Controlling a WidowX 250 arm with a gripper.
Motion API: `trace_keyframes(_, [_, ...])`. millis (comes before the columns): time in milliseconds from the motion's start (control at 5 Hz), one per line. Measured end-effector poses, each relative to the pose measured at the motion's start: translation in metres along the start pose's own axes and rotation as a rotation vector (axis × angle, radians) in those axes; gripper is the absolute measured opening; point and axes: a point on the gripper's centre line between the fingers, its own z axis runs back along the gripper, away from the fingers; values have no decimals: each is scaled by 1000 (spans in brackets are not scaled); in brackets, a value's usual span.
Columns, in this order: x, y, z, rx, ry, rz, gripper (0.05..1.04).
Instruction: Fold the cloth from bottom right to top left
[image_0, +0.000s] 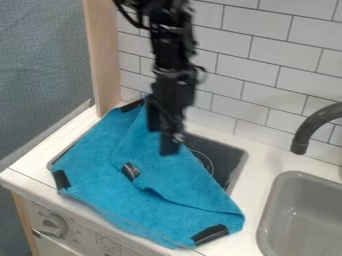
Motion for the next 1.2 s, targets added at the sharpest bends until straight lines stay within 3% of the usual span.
trace_keyframes(400, [13,-35,-5,37,-73,168,999])
trace_keyframes(600, [19,-43,-9,22,-107,212,999])
trace_keyframes(1000, [31,-72,-33,-49,-122,201,999])
trace_keyframes(1200, [30,-84,-46,-70,-96,207,999])
